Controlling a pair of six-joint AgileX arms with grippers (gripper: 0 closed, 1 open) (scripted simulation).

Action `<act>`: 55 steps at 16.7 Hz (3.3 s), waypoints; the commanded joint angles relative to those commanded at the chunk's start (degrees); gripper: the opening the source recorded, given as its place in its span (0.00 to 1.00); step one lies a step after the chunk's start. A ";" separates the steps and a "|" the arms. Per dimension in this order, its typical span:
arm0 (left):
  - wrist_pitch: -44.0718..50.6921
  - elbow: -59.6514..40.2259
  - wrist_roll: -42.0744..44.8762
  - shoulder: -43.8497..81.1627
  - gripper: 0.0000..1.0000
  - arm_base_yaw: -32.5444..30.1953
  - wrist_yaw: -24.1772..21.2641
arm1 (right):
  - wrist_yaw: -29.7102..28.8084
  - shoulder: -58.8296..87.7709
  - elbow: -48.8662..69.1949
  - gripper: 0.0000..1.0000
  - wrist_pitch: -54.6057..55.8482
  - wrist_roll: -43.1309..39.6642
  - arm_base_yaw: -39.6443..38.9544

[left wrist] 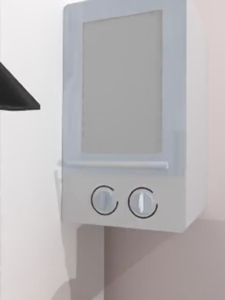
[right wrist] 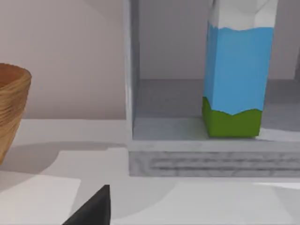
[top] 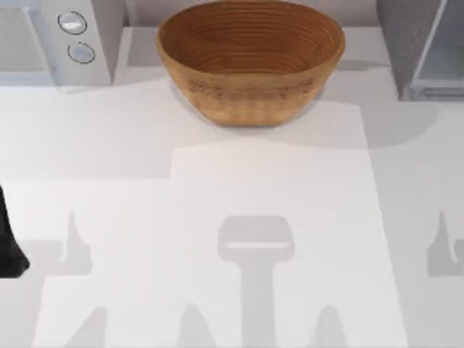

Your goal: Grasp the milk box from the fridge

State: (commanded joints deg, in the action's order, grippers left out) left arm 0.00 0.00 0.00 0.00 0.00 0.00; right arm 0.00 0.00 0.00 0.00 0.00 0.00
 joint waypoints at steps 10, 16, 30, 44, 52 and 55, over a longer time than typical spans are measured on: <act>0.00 0.00 0.00 0.00 1.00 0.00 0.00 | 6.95 21.81 2.83 1.00 21.29 -0.07 7.30; 0.00 0.00 0.00 0.00 1.00 0.00 0.00 | 16.12 56.89 5.68 1.00 51.13 0.35 16.93; 0.00 0.00 0.00 0.00 1.00 0.00 0.00 | 29.45 102.75 10.56 1.00 92.72 1.03 30.57; 0.00 0.00 0.00 0.00 1.00 0.00 0.00 | 18.59 115.29 36.59 1.00 79.61 0.80 20.09; 0.00 0.00 0.00 0.00 1.00 0.00 0.00 | 9.78 122.42 54.49 1.00 68.08 0.87 11.76; 0.00 0.00 0.00 0.00 1.00 0.00 0.00 | 9.92 122.11 54.30 1.00 68.23 0.87 12.02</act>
State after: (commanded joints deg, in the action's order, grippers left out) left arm 0.00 0.00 0.00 0.00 0.00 0.00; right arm 9.92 122.11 54.30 68.23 0.87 12.02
